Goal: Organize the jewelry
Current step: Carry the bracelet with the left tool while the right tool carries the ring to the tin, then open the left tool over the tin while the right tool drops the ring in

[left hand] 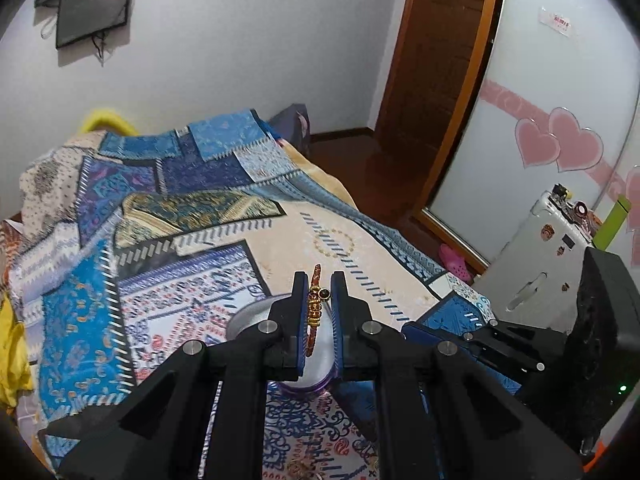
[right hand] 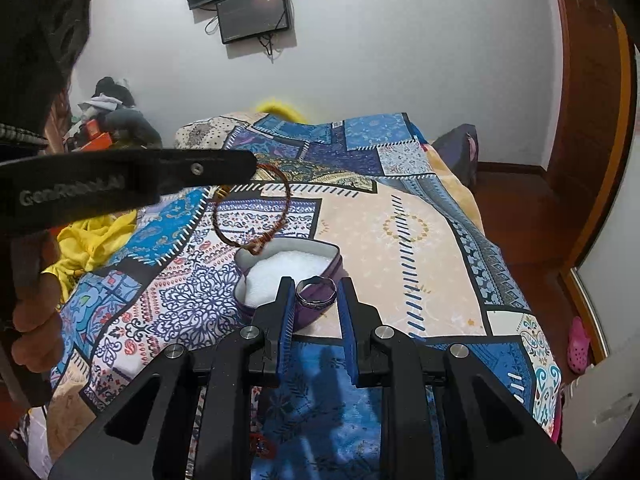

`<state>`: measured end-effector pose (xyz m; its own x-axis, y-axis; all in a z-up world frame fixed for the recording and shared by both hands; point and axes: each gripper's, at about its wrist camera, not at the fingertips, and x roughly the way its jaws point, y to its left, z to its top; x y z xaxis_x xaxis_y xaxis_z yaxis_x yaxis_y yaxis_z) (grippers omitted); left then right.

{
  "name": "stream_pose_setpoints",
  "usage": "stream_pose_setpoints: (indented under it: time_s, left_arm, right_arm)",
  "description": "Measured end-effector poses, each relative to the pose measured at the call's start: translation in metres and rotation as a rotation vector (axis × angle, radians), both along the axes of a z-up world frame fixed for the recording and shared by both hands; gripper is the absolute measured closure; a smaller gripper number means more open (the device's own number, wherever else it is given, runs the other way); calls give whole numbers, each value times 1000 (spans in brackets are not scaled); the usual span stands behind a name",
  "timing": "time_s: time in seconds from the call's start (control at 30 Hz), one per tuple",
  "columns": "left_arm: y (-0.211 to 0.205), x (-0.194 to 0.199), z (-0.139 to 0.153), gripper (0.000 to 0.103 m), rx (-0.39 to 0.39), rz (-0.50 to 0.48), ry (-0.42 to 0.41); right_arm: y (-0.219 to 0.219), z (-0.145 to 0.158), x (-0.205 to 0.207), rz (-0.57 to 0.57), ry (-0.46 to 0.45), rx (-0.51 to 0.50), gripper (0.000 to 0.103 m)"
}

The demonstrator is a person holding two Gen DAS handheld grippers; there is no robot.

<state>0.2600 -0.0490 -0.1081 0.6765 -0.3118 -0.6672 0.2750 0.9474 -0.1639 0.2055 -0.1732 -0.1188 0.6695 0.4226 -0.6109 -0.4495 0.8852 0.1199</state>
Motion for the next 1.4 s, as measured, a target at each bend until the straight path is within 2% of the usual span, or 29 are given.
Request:
stream_pose_setpoints:
  time_s: [0.2, 0.37, 0.57, 0.93, 1.13, 1.27, 1.4]
  left_arm:
    - [5, 21, -26, 93, -48, -12, 88]
    - [18, 36, -49, 93, -18, 41, 149]
    - [32, 41, -65, 93, 67, 94, 166]
    - [34, 27, -63, 93, 131, 105, 148]
    - [40, 15, -55, 90, 138, 118, 129]
    - [48, 7, -51, 79, 117, 144, 128]
    - [53, -2, -48, 76, 120, 164, 118]
  right_arm:
    - [-4, -2, 6, -11, 4, -4, 83]
    - [-1, -4, 11, -7, 3, -13, 83]
    - [8, -5, 20, 14, 4, -19, 83]
    - [31, -11, 39, 73, 30, -69, 83]
    - [37, -13, 40, 91, 42, -90, 83]
    - [43, -14, 39, 109, 46, -106, 83]
    - [46, -14, 39, 120, 59, -113, 83]
